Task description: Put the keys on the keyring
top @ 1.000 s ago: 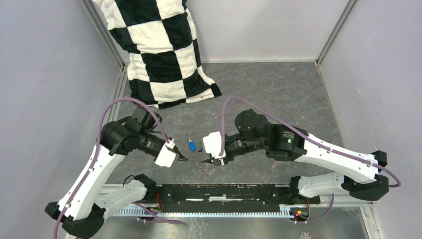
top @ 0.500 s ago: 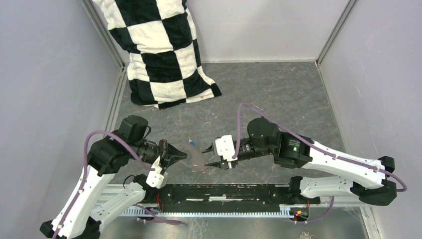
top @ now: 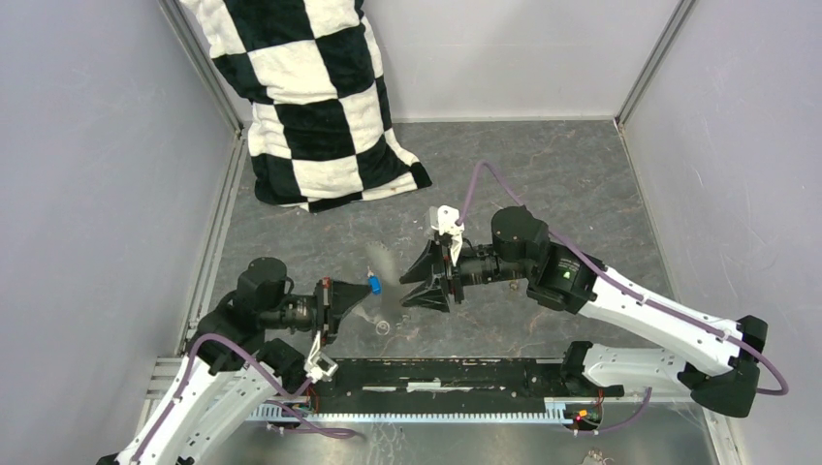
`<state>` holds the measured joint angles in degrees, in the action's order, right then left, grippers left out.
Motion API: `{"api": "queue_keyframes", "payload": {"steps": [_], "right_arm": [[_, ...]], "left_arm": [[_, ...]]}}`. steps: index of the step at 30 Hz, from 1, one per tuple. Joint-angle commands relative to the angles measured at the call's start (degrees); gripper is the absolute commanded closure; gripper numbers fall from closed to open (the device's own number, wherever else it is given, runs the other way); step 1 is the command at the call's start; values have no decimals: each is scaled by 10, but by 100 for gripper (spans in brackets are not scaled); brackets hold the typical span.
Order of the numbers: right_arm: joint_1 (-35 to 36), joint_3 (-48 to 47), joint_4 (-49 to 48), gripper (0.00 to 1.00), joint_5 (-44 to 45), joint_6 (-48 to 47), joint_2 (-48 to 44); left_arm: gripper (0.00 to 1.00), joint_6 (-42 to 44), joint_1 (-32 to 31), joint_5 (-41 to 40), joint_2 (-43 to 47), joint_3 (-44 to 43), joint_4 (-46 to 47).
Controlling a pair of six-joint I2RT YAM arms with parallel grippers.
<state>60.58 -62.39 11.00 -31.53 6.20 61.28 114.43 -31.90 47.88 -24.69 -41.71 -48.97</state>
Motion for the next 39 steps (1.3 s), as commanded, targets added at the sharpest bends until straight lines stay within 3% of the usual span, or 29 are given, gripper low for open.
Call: {"api": "queue_keyframes", "payload": {"steps": [1,4,14,22,32,39], "right_arm": [[-1,22,-52,50,-50,100,-2],[-1,33,-88,49,-88,127,15],[-1,-27,-10,53,-139,85,95],[-1,-39,37,58,-102,55,105],[-1,-72,84,55,24,26,102],[-1,-67,76,60,15,31,113]], "left_arm": [[98,75,1,-31,14,32,181],[98,68,1,-30,6,25,180],[98,71,0,-48,-19,-3,144],[98,79,1,-61,-31,-9,135],[98,91,1,-68,-34,-13,118],[98,86,1,-80,-41,-20,103]]}}
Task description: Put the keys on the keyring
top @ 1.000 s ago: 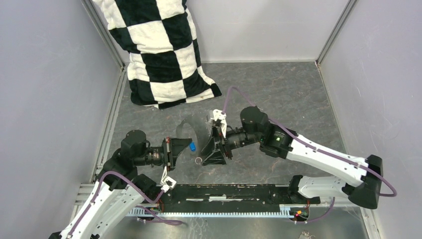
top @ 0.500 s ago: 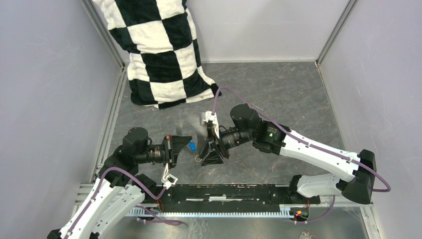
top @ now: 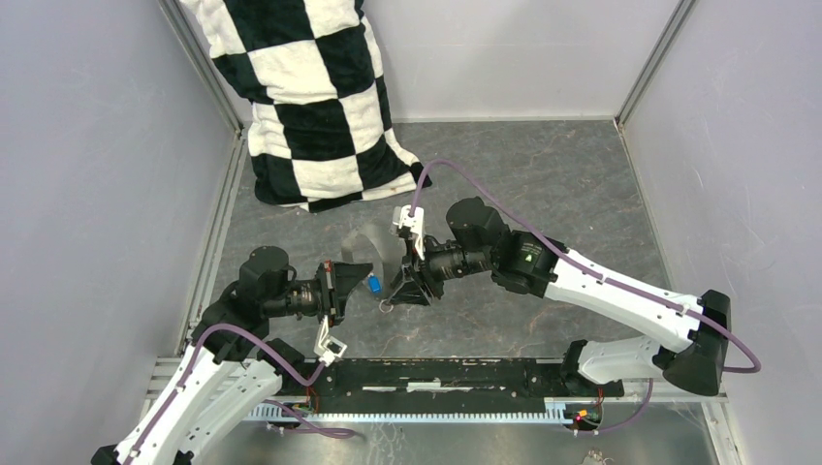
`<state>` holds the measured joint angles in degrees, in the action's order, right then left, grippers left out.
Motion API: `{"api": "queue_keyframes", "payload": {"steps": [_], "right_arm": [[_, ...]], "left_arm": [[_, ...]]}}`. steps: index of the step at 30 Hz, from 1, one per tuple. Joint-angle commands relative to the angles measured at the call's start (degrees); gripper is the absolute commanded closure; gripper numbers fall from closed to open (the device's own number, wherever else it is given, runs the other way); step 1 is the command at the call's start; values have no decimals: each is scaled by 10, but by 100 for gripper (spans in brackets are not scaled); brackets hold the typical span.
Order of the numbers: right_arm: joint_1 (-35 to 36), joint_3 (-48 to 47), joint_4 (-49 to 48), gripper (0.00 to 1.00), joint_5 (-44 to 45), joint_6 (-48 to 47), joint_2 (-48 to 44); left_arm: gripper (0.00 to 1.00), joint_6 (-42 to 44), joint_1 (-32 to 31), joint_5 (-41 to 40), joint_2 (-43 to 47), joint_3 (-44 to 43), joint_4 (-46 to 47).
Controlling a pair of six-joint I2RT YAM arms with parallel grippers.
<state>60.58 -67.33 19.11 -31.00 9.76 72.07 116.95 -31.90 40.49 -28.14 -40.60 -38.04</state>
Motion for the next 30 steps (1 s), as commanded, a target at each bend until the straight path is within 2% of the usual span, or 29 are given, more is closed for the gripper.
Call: {"api": "queue_keyframes", "payload": {"steps": [1,22,30], "right_arm": [[-1,-15,-7,61,10,-4,6],[8,28,-46,72,18,4,22],[11,27,-61,81,39,12,36]], "left_arm": [[98,61,1,-8,-8,-33,-9],[98,25,0,-44,-27,-45,-10],[98,21,1,-57,-33,-47,-10]]}}
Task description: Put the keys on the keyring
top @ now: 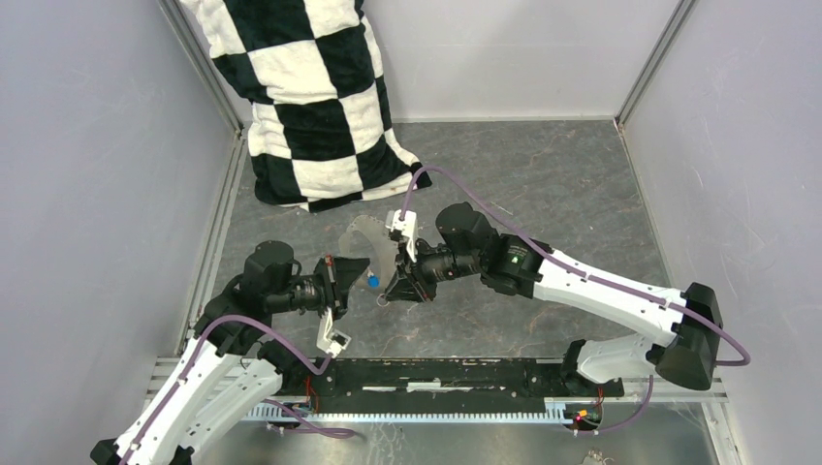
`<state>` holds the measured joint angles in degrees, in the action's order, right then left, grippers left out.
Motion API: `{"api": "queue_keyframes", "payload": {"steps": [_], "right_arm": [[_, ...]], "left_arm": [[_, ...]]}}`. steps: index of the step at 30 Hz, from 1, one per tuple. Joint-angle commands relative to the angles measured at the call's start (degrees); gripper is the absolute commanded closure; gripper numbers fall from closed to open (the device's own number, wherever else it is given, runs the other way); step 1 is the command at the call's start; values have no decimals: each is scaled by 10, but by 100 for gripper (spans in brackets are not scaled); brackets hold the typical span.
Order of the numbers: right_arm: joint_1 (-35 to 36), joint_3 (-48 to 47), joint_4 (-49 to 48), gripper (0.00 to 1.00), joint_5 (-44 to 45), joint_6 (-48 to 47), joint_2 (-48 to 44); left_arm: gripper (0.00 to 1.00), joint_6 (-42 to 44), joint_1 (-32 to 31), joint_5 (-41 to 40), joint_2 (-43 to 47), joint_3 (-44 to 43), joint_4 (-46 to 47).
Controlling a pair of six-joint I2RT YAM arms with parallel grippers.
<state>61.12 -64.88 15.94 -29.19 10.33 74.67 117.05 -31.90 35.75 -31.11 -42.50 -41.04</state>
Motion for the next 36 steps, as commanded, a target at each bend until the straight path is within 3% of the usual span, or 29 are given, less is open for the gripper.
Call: {"api": "queue_keyframes", "payload": {"steps": [1,7,23,32,33,36], "right_arm": [[8,2,-29,83,27,6,12],[14,-4,-14,99,62,1,18],[10,67,-117,100,132,28,-79],[9,90,-151,100,112,44,-82],[9,90,-151,99,108,42,-83],[10,104,-155,79,106,25,-97]], "left_arm": [[98,19,0,-14,-4,-28,19],[98,18,0,-36,-14,-38,0],[98,-11,0,-67,-32,-50,-33],[98,-35,0,-67,-34,-56,-33],[98,-47,0,-67,-35,-59,-33],[98,-104,0,-67,-48,-77,-33]]}}
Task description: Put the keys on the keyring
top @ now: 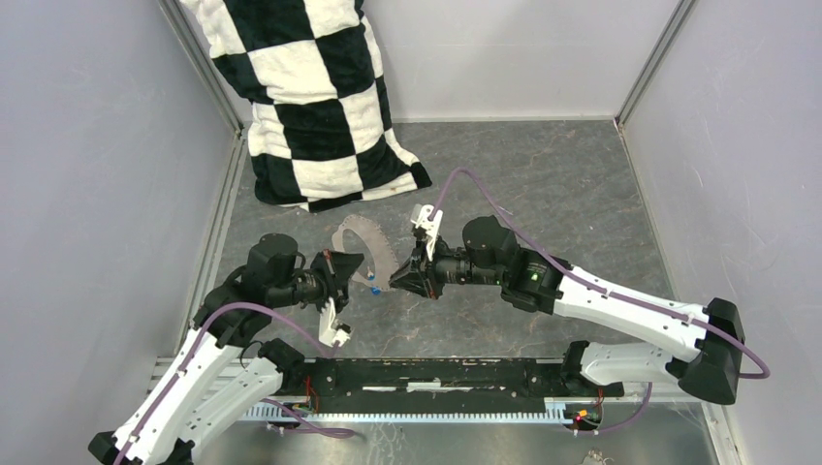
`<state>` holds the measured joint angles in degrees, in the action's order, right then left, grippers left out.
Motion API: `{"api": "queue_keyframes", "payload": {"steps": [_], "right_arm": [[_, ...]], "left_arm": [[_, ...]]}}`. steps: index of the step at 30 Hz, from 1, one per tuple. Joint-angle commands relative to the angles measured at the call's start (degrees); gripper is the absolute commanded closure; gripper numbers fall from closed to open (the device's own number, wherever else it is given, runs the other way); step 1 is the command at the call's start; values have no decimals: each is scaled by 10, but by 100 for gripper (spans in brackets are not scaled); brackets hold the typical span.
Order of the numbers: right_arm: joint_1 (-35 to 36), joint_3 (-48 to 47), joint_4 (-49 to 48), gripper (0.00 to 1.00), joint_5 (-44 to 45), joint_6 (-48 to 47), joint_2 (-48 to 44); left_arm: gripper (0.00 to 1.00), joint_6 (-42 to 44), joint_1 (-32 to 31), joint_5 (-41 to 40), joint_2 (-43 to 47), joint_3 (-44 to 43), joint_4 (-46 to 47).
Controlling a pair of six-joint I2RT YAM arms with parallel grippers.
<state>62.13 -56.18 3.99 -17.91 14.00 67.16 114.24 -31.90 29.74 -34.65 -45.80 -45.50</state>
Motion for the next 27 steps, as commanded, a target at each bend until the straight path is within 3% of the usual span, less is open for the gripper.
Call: {"api": "queue_keyframes", "payload": {"steps": [1,4,6,9,19,27], "right_arm": [[-1,26,-57,74,-3,-18,-34],[0,55,-89,58,13,-29,-67],[-1,71,-105,55,25,-30,-86],[0,98,-141,56,30,-28,-108],[0,219,-363,54,78,-22,-154],[8,153,-320,53,98,-112,-131]], "left_arm": [[98,-114,0,-9,-22,-54,12],[98,-218,0,-23,-59,-93,11],[98,-321,0,-33,-86,-123,12],[98,-408,0,-36,-116,-159,12],[98,-525,0,-5,-103,-167,74],[98,-568,0,1,-113,-179,71]]}}
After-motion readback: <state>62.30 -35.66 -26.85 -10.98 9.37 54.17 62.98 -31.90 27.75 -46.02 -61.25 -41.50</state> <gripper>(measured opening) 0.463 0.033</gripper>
